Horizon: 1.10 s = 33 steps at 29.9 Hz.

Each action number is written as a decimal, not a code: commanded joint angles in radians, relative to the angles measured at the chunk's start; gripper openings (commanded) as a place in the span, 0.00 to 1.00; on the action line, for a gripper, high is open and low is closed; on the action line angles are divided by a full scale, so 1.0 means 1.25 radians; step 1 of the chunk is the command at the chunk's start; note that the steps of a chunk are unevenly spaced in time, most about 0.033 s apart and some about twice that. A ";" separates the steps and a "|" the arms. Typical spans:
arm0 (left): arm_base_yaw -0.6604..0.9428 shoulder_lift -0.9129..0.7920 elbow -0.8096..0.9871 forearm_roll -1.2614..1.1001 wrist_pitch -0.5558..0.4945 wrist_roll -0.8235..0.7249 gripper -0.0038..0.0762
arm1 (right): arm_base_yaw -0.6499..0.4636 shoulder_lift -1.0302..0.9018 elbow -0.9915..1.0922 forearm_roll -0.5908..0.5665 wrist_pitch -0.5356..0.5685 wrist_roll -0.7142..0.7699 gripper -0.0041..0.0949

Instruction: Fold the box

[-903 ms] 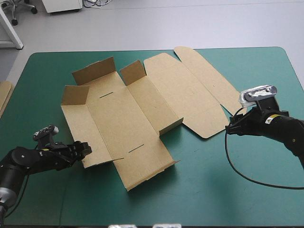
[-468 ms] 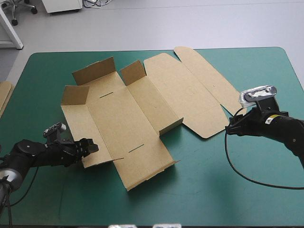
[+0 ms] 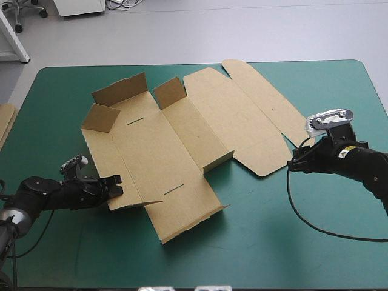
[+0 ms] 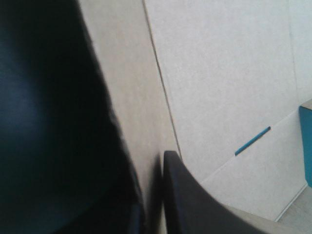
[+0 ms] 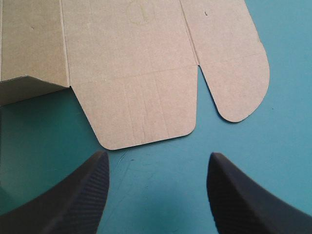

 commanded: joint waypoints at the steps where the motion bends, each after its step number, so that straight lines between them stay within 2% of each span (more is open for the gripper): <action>1: 0.000 -0.015 -0.022 -0.045 -0.006 0.034 0.04 | -0.004 -0.008 -0.026 0.012 -0.036 -0.008 0.61; 4: 0.000 -0.015 -0.040 -0.028 -0.008 0.046 0.04 | -0.004 -0.008 -0.026 0.012 -0.036 -0.008 0.61; 19: 0.000 0.008 -0.313 0.255 0.144 0.018 0.04 | -0.004 -0.008 -0.026 0.014 -0.050 -0.008 0.60; 28: -0.001 0.075 -0.500 0.432 0.269 0.054 0.04 | -0.004 -0.008 -0.027 0.024 -0.050 -0.008 0.60; 33: -0.031 0.103 -0.594 0.487 0.296 0.113 0.04 | -0.004 -0.008 -0.030 0.042 -0.052 -0.015 0.60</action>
